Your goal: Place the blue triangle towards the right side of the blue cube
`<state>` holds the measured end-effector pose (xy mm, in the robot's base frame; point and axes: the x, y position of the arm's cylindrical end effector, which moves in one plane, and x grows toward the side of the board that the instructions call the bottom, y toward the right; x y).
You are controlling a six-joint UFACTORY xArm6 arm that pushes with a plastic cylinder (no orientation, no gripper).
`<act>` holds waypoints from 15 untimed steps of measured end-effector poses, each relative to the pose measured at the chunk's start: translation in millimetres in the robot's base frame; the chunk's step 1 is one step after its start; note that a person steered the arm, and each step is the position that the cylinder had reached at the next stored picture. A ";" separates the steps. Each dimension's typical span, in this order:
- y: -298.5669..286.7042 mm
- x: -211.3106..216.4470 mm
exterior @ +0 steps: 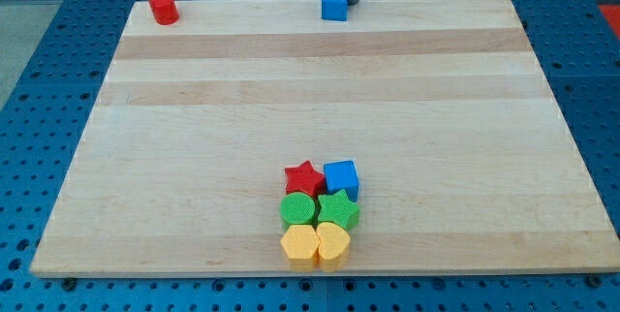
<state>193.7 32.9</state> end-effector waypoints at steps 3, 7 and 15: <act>-45.7 41.3; -115.2 127.4; 35.8 215.7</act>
<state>409.4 68.8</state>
